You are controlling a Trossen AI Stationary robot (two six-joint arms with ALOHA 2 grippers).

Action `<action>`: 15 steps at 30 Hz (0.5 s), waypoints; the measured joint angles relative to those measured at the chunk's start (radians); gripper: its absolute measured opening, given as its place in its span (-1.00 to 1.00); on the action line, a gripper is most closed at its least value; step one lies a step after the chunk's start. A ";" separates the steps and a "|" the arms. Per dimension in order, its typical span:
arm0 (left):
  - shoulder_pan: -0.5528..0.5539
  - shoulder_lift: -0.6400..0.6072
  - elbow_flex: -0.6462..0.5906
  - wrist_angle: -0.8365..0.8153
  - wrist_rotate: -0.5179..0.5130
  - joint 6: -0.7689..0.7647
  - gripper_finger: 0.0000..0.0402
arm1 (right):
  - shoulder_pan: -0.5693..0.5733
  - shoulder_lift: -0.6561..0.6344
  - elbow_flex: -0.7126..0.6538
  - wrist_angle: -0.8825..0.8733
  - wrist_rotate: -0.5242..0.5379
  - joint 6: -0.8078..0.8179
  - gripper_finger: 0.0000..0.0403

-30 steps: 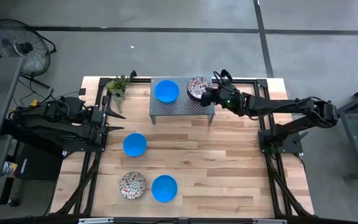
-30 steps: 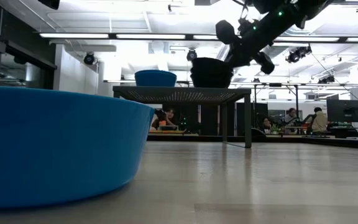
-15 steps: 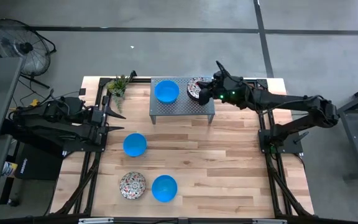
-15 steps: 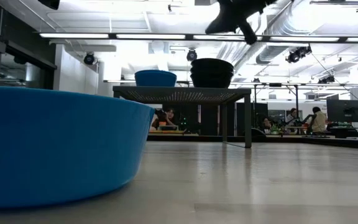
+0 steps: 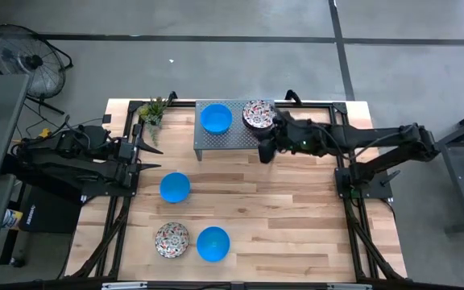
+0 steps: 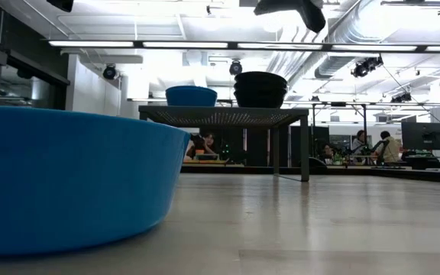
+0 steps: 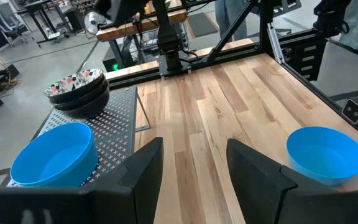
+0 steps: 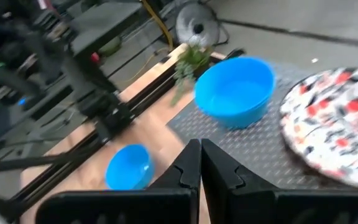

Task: Pick & Place Mini bowls
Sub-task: Stack the blue bowl on top of the other blue bowls on the shelf

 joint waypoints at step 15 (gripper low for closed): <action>0.000 0.000 0.000 0.000 0.002 -0.008 -0.14 | 0.242 0.069 0.000 -0.046 0.026 0.239 -1.00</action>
